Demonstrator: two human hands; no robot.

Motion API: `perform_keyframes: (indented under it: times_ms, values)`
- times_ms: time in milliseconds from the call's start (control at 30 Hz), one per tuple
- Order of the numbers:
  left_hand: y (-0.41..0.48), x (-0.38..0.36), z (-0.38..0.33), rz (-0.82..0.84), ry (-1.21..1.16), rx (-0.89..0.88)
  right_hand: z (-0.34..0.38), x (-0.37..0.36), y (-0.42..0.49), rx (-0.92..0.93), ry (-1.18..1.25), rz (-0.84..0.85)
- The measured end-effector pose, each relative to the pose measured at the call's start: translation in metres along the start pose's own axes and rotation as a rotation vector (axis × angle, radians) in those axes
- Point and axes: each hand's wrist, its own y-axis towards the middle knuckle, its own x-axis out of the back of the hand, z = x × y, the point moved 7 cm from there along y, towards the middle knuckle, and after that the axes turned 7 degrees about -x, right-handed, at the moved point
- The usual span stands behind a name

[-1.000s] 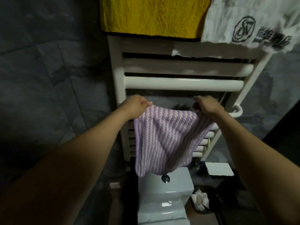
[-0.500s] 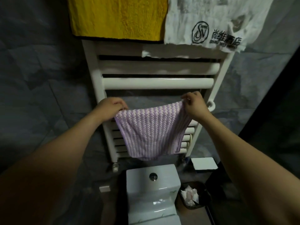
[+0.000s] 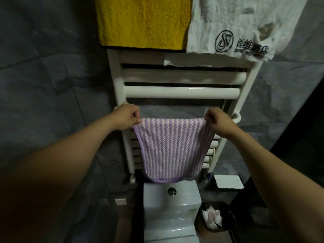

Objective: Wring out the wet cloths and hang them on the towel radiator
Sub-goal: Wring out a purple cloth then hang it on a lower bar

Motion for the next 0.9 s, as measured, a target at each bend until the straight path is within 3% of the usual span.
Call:
perform_keyframes:
  times_ms: [100, 267, 400, 500, 667, 833, 900]
  values:
    - [-0.008, 0.023, 0.021, 0.022, 0.102, 0.069, 0.028, -0.006, -0.001, 0.058, -0.008, -0.042]
    - [-0.029, 0.060, 0.057, -0.041, -0.298, 0.188, 0.082, -0.004, 0.001, 0.171, 0.049, -0.087]
    - [-0.028, 0.047, 0.054, -0.080, -0.289, 0.141, 0.072, -0.015, 0.010, 0.080, -0.083, -0.006]
    - [-0.028, 0.018, 0.046, 0.009, -0.262, 0.119, 0.062, -0.032, 0.007, 0.058, -0.211, 0.084]
    - [-0.030, 0.010, 0.050, -0.075, -0.295, 0.164, 0.057, -0.019, -0.007, 0.075, -0.167, -0.044]
    - [-0.027, 0.018, 0.052, -0.149, -0.138, 0.073, 0.049, -0.013, -0.015, 0.019, -0.161, -0.062]
    - [-0.028, 0.014, 0.046, -0.098, -0.093, 0.023, 0.050, -0.014, -0.016, 0.014, -0.148, -0.057]
